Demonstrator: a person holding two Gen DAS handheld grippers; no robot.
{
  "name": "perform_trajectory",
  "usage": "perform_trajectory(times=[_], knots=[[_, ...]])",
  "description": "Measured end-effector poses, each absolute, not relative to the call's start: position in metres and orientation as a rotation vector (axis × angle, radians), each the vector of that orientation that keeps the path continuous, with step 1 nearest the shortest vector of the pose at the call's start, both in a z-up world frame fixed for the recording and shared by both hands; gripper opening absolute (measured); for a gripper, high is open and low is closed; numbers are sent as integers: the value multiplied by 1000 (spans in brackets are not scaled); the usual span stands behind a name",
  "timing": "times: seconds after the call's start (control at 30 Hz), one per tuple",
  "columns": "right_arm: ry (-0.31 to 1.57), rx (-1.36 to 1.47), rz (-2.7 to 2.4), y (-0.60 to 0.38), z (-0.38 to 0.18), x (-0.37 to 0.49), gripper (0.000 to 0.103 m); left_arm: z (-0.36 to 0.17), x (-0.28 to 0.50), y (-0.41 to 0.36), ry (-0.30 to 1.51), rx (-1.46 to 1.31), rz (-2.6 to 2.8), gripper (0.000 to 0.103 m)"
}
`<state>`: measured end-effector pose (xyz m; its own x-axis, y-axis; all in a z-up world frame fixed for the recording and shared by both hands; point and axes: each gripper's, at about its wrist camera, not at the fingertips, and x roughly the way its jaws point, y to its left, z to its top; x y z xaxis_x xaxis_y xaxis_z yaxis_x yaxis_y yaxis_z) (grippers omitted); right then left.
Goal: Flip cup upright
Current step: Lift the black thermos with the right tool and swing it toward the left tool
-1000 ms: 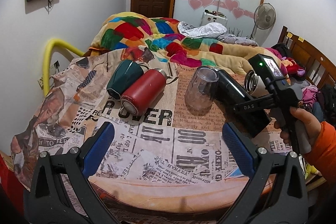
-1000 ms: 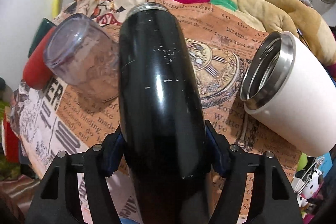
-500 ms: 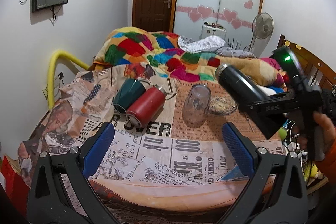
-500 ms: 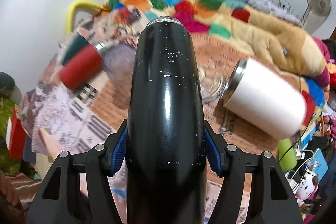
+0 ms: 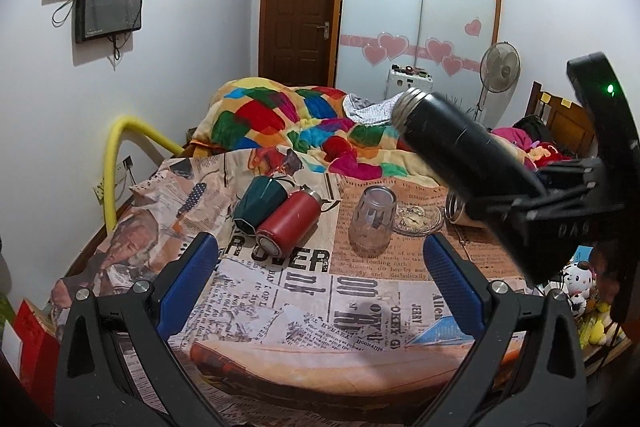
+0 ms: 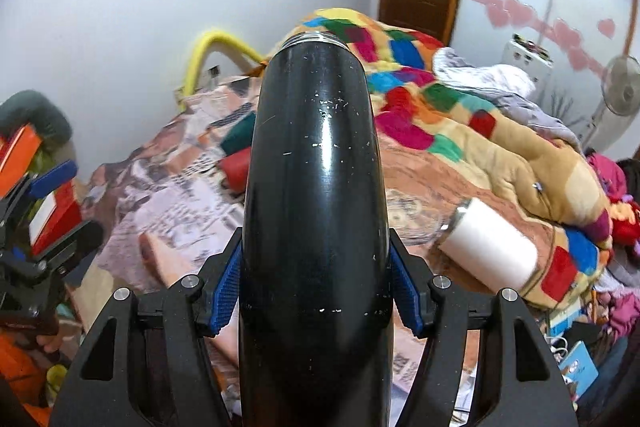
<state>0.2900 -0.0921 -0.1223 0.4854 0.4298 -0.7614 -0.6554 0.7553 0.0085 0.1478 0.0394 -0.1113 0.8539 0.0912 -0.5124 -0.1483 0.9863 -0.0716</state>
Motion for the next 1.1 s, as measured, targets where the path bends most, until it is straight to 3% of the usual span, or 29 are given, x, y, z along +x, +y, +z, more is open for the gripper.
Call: perform_trajectory(times=[0.6,1.1], knots=[[1089,-348,756,-45,-254,303,62,-142,153,55,608,-120,158,103],[1146,-410,718,-35,-288,297,62,-184,168,70,738,-147,186,103]])
